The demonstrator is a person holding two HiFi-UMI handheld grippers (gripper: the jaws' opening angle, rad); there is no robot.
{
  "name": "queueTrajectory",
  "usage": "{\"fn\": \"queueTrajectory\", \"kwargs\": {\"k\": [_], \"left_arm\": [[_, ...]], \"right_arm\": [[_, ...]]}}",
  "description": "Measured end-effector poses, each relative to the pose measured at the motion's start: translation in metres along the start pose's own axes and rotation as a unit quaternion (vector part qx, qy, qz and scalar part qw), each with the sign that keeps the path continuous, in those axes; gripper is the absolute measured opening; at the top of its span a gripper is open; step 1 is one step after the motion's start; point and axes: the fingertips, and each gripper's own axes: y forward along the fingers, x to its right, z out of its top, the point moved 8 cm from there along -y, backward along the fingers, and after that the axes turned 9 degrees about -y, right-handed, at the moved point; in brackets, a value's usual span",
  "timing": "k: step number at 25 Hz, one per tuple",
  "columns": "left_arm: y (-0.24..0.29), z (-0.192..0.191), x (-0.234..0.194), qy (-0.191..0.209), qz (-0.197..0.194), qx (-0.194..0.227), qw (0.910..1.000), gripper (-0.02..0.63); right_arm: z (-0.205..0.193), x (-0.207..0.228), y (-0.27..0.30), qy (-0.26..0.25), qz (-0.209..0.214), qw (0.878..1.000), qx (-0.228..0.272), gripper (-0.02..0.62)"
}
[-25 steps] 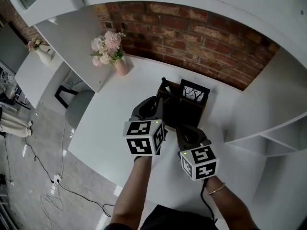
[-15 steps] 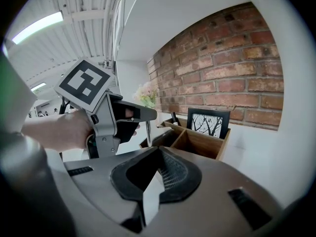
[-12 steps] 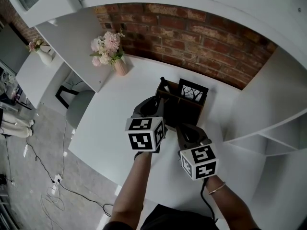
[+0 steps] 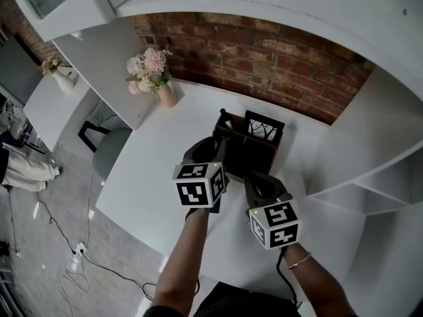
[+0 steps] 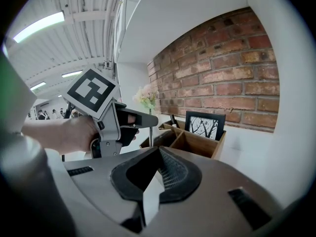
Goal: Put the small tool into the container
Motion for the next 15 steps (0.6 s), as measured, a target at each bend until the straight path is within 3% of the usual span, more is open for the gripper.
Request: {"fn": "queueTrajectory", "kwargs": {"k": [15], "left_arm": [[-0.040, -0.043, -0.004, -0.015, 0.002, -0.023, 0.9996, 0.110]], "right_arm": [[-0.010, -0.005, -0.018, -0.009, -0.010, 1.000, -0.005, 0.005]]}}
